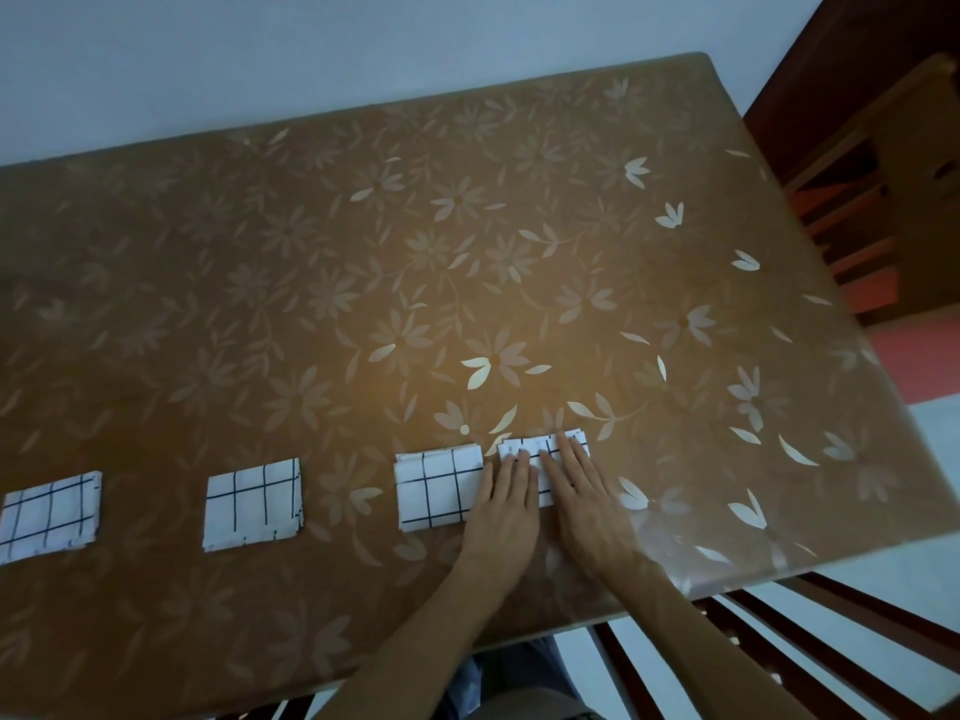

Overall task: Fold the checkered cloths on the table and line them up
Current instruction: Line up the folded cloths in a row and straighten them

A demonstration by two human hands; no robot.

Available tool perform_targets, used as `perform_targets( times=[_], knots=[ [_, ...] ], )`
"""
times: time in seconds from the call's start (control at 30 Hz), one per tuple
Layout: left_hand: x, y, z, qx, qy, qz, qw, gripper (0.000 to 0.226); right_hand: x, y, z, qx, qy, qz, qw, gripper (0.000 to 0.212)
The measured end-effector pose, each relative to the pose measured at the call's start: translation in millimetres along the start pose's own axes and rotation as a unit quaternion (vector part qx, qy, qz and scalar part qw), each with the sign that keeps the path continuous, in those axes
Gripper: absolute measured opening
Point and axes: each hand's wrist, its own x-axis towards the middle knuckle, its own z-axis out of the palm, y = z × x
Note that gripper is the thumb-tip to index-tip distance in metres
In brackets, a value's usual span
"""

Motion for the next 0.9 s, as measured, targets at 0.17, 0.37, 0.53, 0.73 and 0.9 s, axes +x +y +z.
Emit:
perform_targets(
  times=[0.17,0.37,0.53,0.73,0.9],
  knots=[
    [13,-11,-8,0.015,0.013,0.003,1.0,0.059,-1,5,10,0.014,-0.007,0.011,1.0,0.061],
    [17,-11,-5,0.021,0.005,0.002,1.0,0.057,-5,29,8,-0.027,-0.017,0.077,0.996,0.066],
    [1,-19,1,-0.08,0.132,-0.002,0.988,0.057,-5,7,-16,0.036,-0.021,0.089,0.995,0.061],
    [-55,-64,17,-0.244,0.232,-0.309,0.889,0.035,4,-85,-23,0.175,-0.068,0.027,0.982,0.044],
    [-66,-82,32,-0.359,0.187,-0.325,0.854,0.035,9,-109,-11,0.158,-0.085,0.036,0.983,0.046]
  ],
)
